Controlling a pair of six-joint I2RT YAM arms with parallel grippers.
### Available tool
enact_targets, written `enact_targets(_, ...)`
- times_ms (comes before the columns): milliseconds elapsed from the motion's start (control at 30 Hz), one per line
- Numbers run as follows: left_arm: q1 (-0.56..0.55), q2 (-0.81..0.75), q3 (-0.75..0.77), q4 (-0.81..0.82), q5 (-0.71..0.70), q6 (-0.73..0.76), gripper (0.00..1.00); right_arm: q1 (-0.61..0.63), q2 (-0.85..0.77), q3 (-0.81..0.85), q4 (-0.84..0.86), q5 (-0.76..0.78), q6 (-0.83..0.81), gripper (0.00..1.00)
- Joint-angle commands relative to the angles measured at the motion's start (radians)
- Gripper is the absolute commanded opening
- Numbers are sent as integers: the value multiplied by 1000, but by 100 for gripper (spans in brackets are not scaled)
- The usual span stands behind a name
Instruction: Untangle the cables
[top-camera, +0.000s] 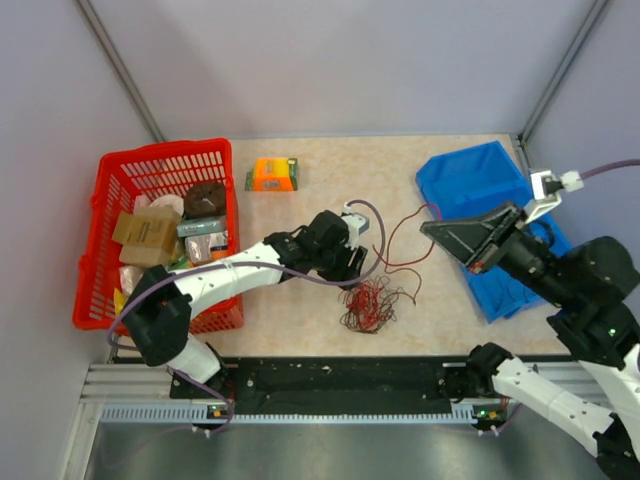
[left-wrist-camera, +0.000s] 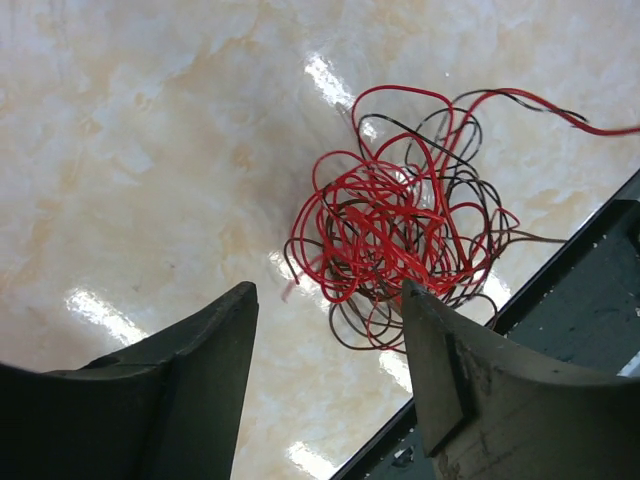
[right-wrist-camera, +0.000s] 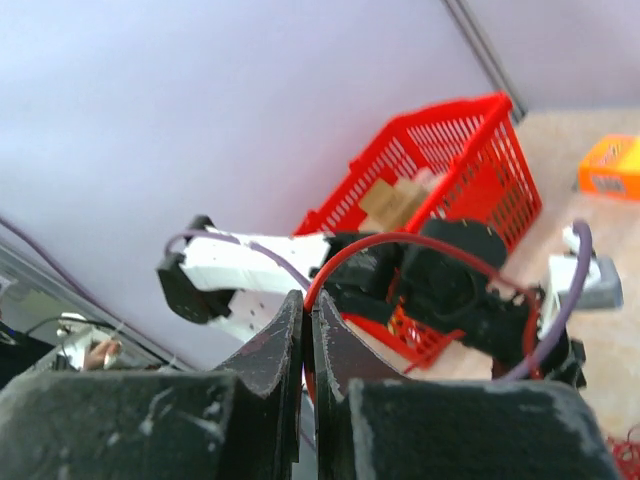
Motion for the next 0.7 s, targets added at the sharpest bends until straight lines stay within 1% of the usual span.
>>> enact_targets(0, 16, -7, 41, -13, -43, -9, 61, 15, 51, 182, -46, 36, -84, 0)
enact_targets(67, 23, -38, 37, -5, -52, -7, 60, 13, 72, 251, -80, 57, -120, 0)
enact_targets(133, 31, -78, 20, 9, -78, -1, 59, 13, 97, 333, -143, 112, -160, 0)
enact_targets(200, 42, -121, 2, 27, -95, 5, 59, 13, 129, 419, -163, 128, -199, 0)
enact_targets(267, 53, -159, -15, 52, -95, 5, 59, 13, 183, 530, -165, 100, -224, 0)
enact_targets(333, 65, -196, -26, 78, -85, 4, 60, 13, 256, 674, -166, 62, -239, 0)
enact_targets(500, 79, -317, -77, 151, -103, 30, 65, 13, 486, 1056, -154, -47, -212, 0)
enact_targets(600, 79, -409, -113, 197, -123, 51, 66, 13, 583, 1214, -145, -58, -218, 0)
enact_targets(667, 79, -481, -152, 255, -167, 66, 67, 13, 615, 1269, -130, -28, -224, 0)
